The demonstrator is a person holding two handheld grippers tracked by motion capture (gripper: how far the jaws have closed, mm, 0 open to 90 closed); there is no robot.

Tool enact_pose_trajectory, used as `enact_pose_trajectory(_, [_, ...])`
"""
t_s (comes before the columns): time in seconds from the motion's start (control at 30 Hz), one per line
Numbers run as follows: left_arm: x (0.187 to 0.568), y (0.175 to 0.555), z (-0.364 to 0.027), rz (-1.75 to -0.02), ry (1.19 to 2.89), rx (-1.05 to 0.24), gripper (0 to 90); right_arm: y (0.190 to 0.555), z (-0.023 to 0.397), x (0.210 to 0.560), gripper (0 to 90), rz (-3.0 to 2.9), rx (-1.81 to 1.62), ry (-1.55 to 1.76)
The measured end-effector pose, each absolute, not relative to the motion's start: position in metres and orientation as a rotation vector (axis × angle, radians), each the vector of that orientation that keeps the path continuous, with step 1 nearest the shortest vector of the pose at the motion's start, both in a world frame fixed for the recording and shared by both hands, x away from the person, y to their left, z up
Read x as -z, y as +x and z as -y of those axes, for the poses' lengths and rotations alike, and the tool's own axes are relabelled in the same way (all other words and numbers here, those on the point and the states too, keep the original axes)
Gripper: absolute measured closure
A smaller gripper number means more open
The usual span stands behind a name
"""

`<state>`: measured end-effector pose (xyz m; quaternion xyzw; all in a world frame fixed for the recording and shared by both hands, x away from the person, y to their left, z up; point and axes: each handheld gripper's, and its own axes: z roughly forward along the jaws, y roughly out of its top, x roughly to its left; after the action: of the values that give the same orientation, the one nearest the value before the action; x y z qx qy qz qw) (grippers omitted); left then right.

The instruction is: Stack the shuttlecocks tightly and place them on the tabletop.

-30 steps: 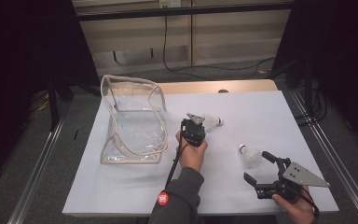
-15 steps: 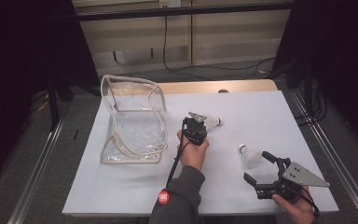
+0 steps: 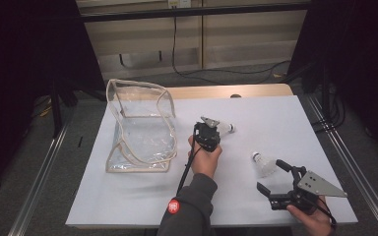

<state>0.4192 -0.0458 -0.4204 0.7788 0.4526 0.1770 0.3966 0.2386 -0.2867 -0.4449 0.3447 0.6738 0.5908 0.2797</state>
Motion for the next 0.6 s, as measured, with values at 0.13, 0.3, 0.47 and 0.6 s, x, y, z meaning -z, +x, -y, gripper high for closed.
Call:
enact_pose_trajectory(0.13, [0.4199, 0.4210, 0.0463, -1.152, 1.979, -0.436, 88.5, 0.2384, 0.2867, 0.4451, 1.7, -1.809, -1.583, 0.922])
enact_pose_trajectory(0.3, [0.4186, 0.4213, 0.0458, -1.139, 1.992, -0.445, 88.4, 0.2381, 0.2873, 0.4449, 1.7, -1.808, -1.583, 0.925])
enact_pose_trajectory(0.47, [0.4143, 0.4208, 0.0440, -1.126, 1.993, -0.451, 86.2, 0.2381, 0.2869, 0.4451, 1.7, -1.810, -1.584, 0.923])
enact_pose_trajectory(0.6, [0.4115, 0.4207, 0.0400, -1.115, 1.994, -0.466, 84.4, 0.2381, 0.2867, 0.4450, 1.7, -1.811, -1.583, 0.924])
